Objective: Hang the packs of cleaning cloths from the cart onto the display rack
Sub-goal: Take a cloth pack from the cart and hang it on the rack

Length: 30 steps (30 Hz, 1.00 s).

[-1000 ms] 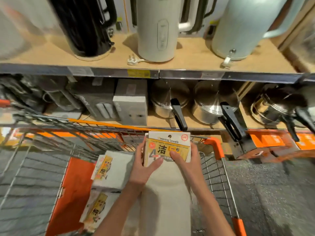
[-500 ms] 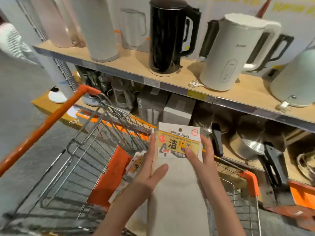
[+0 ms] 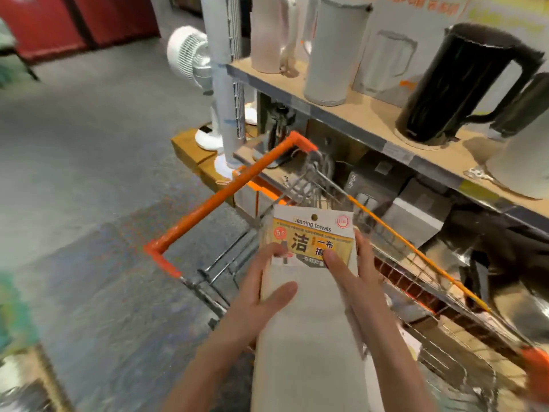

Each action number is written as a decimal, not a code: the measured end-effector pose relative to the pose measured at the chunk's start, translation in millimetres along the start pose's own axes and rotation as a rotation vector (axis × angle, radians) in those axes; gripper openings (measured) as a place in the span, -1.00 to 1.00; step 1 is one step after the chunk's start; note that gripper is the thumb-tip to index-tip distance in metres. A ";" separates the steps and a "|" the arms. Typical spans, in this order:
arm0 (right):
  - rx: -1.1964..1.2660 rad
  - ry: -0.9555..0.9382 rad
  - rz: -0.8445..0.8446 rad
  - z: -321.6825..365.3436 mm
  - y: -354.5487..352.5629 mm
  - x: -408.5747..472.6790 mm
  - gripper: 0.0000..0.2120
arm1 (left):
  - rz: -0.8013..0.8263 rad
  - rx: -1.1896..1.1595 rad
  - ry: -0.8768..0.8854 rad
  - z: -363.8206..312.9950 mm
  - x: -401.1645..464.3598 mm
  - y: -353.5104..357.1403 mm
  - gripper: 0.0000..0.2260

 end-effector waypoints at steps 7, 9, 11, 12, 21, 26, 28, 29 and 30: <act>-0.177 -0.091 0.155 9.6 154.7 -18.7 -0.30 | -0.224 -0.079 0.023 -17.0 -59.9 -144.2 -0.59; -0.142 -0.093 0.183 11.9 200.5 -27.8 -0.42 | -0.289 -0.087 0.040 -23.9 -79.3 -186.0 -0.60; -0.102 -0.088 0.208 11.2 246.0 -38.9 -0.57 | -0.357 -0.088 0.082 -30.5 -101.1 -228.4 -0.55; -0.085 -0.089 0.224 11.2 268.8 -46.2 -0.64 | -0.390 -0.098 0.110 -34.4 -113.6 -247.9 -0.50; -0.113 -0.101 0.623 0.2 459.0 -103.6 -0.80 | -0.857 -0.063 0.167 -32.8 -228.4 -380.7 -0.34; -0.128 -0.068 0.945 -7.8 566.5 -143.2 -0.82 | -1.177 -0.083 0.130 -28.7 -297.6 -435.7 -0.38; -0.114 -0.045 1.049 -11.1 595.4 -159.0 -0.80 | -1.278 -0.087 0.154 -30.5 -317.2 -448.1 -0.43; -0.119 -0.035 1.113 -13.4 610.1 -170.1 -0.80 | -1.349 -0.101 0.160 -30.4 -330.4 -452.8 -0.45; -0.131 -0.033 1.188 -14.8 625.4 -183.5 -0.80 | -1.436 -0.099 0.163 -30.0 -345.0 -456.3 -0.45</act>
Point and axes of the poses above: each hand's wrist, its own x-axis towards the middle knuckle, its own y-axis out of the palm, z = x × y, the point moved 9 cm from there along x, towards the middle knuckle
